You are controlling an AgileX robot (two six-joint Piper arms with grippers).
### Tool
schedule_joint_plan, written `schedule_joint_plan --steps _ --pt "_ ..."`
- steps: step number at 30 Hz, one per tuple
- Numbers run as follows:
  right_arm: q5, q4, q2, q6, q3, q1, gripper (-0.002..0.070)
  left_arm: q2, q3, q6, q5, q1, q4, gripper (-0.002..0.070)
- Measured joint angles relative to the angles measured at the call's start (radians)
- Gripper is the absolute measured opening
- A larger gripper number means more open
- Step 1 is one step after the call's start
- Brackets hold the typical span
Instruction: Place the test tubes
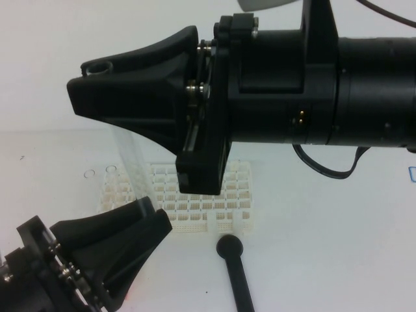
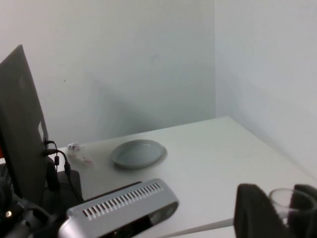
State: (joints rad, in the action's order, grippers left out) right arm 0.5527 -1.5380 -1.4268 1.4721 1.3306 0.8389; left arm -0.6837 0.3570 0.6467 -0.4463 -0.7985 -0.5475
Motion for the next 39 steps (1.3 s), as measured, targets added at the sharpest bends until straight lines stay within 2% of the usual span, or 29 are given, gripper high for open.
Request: schedule_joint_plan --steps 4,9,12,14,19,21,26,31,33,39 --pt "0.0 0.0 -0.002 0.0 0.0 0.0 0.0127 0.002 0.0 -0.011 0.014 0.0 0.0 0.013" --pt "-0.011 0.0 -0.002 0.034 0.0 0.0 0.0126 0.006 0.0 -0.039 0.046 0.0 -0.006 0.0251" --pt "-0.064 -0.005 -0.002 0.06 0.0 0.0 0.0126 0.04 0.0 -0.06 0.124 0.0 -0.006 0.0277" --pt "-0.114 -0.009 -0.002 0.07 0.0 0.0 0.0126 0.083 0.0 -0.072 0.188 0.0 -0.006 0.0245" --pt "-0.244 -0.018 -0.002 0.081 0.0 0.0 0.0125 0.257 0.0 -0.073 0.405 0.0 -0.011 0.0053" --pt "-0.265 -0.019 -0.002 0.083 0.0 0.0 0.0125 0.339 0.0 -0.069 0.511 0.0 -0.011 0.0024" --pt "-0.276 -0.021 -0.002 0.085 0.0 0.0 0.0125 0.49 0.0 -0.054 0.659 0.0 -0.007 0.0002" --pt "-0.277 -0.025 -0.002 0.09 0.0 0.0 0.0125 0.584 -0.021 -0.052 0.743 0.0 0.066 0.0" --pt "-0.277 -0.025 -0.002 0.09 0.0 0.0 0.0125 0.603 -0.059 -0.052 0.735 0.0 0.09 0.0" --pt "-0.277 -0.025 -0.002 0.1 0.0 0.0 0.0125 0.607 -0.145 -0.032 0.561 0.0 0.112 -0.0001"
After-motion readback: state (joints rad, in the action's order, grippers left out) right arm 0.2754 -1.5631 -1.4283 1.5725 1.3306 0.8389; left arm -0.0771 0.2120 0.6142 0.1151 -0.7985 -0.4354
